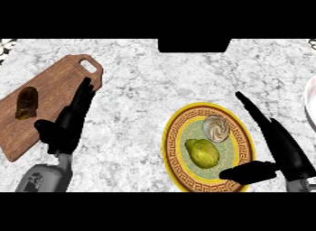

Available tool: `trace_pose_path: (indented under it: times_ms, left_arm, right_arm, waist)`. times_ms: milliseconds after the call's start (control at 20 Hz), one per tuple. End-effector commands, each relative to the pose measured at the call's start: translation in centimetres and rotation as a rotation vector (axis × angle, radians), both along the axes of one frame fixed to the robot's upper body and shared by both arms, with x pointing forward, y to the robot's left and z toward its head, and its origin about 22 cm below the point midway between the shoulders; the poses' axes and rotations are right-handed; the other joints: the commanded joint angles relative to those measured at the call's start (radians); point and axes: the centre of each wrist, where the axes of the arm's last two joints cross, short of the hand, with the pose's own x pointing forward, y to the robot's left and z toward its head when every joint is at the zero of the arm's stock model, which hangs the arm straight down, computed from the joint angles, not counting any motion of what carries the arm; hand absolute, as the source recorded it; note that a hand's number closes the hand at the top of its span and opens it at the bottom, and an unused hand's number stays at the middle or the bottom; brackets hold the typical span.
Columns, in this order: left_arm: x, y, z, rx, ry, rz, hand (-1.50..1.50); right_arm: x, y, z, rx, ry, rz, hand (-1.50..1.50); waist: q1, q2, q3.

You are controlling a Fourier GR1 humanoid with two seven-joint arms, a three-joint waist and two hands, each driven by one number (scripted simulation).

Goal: Pick the cupcake from the plate and place it in the bowl

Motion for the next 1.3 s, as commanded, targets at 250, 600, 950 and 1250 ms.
trace_pose_path:
  times_ms: [250,600,950,1250]
  left_arm:
    - [-0.3,1.5,-0.9,-0.001,-0.009,0.005,0.00]
    - [-0.8,-1.5,0.4,-0.003,0.008,0.001,0.00]
    - [-0.1,0.3,-0.1,0.004,0.011,-0.007,0.00]
    - [-0.4,-0.5,0.1,0.013,-0.002,-0.007,0.00]
  right_arm:
    - [0.4,-1.1,-2.0,0.136,-0.037,0.028,-1.50]
    - [-0.8,1.2,-2.6,0.194,0.007,0.038,-1.50]
    - [-1.3,1.2,-6.3,0.228,0.043,0.015,-1.50]
    - [0.7,1.1,-6.8,0.240,0.030,0.011,-1.50]
  waist:
    - [0.001,0.000,0.000]
    - [0.001,0.000,0.000]
    - [0.000,0.000,0.000]
    - [0.001,0.000,0.000]
